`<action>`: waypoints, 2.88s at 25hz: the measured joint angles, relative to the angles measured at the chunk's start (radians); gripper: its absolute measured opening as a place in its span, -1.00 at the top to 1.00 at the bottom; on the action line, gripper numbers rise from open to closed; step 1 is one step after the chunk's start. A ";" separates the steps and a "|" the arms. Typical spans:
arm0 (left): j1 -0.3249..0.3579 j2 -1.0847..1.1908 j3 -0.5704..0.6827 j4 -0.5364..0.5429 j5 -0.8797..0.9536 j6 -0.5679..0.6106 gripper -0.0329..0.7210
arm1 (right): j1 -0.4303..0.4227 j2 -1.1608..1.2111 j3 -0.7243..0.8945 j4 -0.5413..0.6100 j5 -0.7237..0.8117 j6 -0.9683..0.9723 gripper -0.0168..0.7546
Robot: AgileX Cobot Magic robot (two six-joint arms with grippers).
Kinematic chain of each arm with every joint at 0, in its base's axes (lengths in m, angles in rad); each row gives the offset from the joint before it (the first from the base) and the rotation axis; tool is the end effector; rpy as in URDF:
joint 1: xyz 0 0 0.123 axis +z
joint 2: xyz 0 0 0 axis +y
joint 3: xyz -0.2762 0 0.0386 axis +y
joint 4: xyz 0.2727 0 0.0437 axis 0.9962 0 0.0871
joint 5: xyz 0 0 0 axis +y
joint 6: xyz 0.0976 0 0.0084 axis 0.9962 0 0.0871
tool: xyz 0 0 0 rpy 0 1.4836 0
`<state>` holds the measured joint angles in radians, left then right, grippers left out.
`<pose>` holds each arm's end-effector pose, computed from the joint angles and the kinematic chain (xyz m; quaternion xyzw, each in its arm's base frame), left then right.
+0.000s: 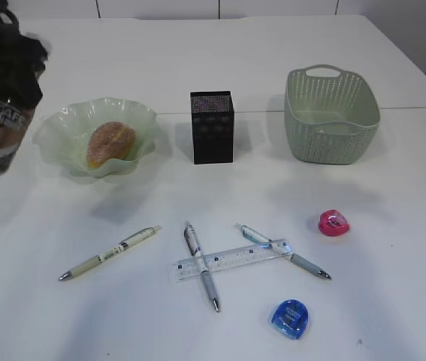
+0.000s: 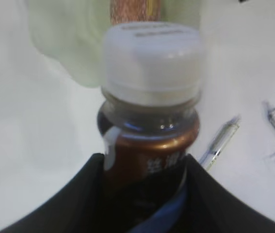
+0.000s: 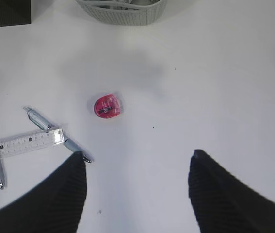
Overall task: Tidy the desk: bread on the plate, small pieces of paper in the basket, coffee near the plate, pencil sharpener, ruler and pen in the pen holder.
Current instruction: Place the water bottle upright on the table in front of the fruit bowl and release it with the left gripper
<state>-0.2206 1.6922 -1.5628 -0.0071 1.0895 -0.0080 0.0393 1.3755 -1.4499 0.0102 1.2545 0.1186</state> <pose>0.3798 -0.0858 0.3119 0.1026 0.9706 -0.0282 0.2160 0.2976 0.0127 0.3782 0.0389 0.9708 0.0237 0.2355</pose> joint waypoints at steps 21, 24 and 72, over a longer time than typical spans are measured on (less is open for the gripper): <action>0.000 -0.365 0.789 0.038 -1.130 -0.006 0.10 | 0.000 0.000 0.000 -0.010 0.000 0.000 -0.38; 0.000 -0.357 0.863 0.038 -1.328 -0.006 0.10 | 0.000 0.000 0.000 -0.010 0.000 0.000 -0.38; 0.000 0.207 1.000 -0.051 -2.181 -0.010 0.09 | 0.000 0.000 0.000 -0.010 0.000 -0.035 -0.38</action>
<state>-0.2206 1.8995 -0.5625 -0.0579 -1.0911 -0.0182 0.0393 1.3755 -1.4499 0.0000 1.2545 0.0839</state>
